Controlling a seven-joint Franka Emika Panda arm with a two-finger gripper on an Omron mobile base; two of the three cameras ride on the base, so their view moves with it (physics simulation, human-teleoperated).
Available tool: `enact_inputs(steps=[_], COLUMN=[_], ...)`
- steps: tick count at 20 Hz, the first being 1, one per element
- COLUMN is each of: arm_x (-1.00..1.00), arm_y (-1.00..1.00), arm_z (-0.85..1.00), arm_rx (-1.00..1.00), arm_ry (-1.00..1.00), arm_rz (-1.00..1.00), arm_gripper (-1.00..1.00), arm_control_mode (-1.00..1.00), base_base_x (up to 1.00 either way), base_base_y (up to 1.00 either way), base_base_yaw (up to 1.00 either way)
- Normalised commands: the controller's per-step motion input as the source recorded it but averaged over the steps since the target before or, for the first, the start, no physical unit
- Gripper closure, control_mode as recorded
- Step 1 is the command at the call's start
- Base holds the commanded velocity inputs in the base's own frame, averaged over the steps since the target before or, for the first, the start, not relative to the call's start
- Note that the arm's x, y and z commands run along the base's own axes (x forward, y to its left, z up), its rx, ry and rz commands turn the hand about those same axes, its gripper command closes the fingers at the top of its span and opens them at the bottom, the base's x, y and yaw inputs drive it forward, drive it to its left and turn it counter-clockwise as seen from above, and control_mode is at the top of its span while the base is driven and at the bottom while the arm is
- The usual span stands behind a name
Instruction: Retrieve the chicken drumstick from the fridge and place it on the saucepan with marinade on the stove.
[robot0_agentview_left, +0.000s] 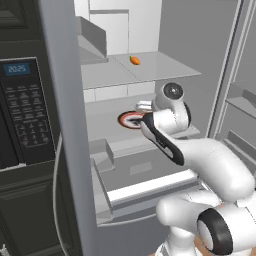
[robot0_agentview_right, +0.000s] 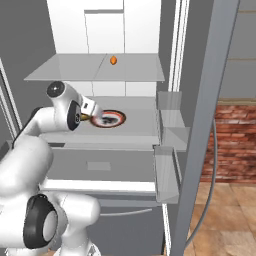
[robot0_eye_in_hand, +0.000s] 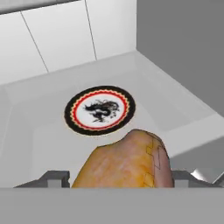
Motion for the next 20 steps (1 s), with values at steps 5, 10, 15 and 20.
enact_inputs(steps=[5,10,15,20], arm_x=[-1.00,-0.89,-0.41,-0.07], arm_y=[-0.19,0.05,0.08,0.03], arm_z=[0.27,0.27,0.35,0.43], arm_rx=[0.03,-0.01,-0.01,0.00], arm_ry=[0.08,0.08,-0.08,-0.03], arm_rz=[0.00,0.00,0.00,0.00], arm_gripper=[1.00,1.00,1.00,1.00], arm_control_mode=[-1.00,-1.00,-1.00,-1.00], base_base_x=[0.00,0.00,0.00,0.00], base_base_y=[0.00,0.00,0.00,0.00], base_base_yaw=[0.00,0.00,0.00,0.00])
